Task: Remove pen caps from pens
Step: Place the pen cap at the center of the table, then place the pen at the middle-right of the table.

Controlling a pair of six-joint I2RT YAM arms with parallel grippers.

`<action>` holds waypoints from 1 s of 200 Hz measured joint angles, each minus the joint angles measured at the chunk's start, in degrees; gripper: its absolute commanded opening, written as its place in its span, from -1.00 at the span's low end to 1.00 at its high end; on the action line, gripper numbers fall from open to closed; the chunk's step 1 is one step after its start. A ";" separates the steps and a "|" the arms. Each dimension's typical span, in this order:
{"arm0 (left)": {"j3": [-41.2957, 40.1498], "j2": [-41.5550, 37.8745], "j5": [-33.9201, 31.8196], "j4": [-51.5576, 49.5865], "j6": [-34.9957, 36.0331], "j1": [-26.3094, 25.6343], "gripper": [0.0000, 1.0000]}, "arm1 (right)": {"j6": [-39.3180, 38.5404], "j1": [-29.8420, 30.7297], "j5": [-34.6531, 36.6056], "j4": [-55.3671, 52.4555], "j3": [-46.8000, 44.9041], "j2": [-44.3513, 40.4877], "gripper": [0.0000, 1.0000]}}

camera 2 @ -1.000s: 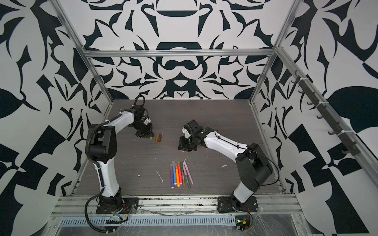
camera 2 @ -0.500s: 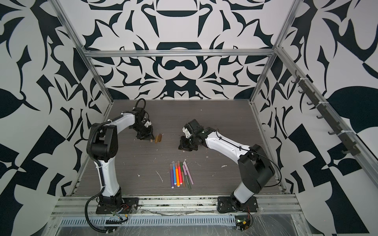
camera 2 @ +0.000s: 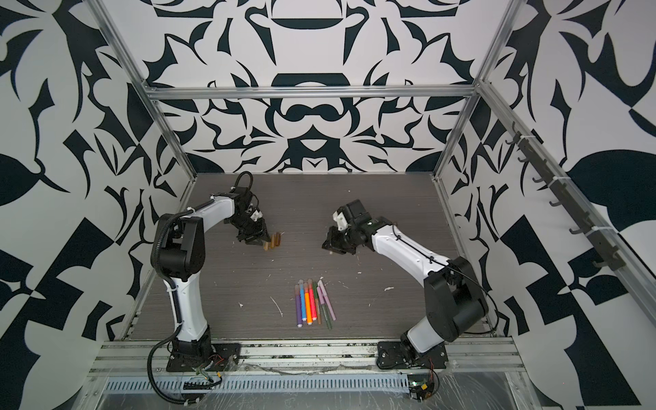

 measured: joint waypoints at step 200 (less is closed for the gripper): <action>3.26 -7.19 4.17 -0.20 -5.27 0.50 -0.19 | -33.33 -22.10 -6.58 -7.26 12.70 25.53 -1.00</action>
